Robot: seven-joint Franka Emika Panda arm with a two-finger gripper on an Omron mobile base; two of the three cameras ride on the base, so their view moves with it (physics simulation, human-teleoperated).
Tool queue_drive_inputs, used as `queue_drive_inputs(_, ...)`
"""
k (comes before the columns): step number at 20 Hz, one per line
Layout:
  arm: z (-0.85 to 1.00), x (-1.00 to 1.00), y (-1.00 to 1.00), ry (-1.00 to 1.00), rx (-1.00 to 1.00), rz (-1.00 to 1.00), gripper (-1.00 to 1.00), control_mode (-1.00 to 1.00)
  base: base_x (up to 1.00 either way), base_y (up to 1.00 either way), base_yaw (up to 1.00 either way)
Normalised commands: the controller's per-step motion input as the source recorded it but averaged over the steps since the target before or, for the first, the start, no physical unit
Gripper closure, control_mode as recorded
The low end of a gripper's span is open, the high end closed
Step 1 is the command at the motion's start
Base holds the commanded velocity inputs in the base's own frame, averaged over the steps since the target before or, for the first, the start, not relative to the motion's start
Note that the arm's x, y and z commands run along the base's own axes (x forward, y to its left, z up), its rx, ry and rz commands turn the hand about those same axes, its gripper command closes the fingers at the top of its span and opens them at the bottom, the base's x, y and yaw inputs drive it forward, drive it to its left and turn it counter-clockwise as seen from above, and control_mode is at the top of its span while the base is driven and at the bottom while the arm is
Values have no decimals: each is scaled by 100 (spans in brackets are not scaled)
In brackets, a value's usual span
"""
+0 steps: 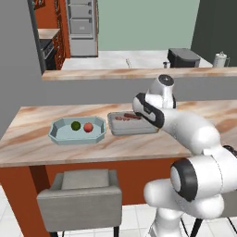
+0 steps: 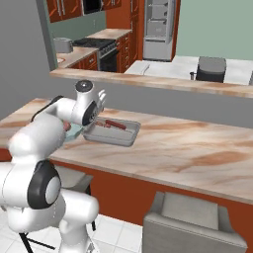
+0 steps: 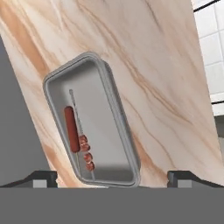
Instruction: Place the cold items (peach and lime) from the fridge in one tupperware on the dining counter. Place the warm items (kebab skewer and hot dog) in the stove area in another tupperware.
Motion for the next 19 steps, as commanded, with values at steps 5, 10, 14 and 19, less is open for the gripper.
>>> queue_drive_inputs(5, 16, -80, 0, -11, 0, -16, -100, -100, 0, 0, 0)
queue_drive_inputs(10, 28, -69, 0, -14, 0, -16, -100, -100, 0, 0, 0)
queue_drive_inputs(14, 30, -58, 0, -13, 0, -16, -100, -100, 0, 0, 0)
queue_drive_inputs(19, 28, -64, 0, -14, 3, -14, -100, -100, 0, 0, 0)
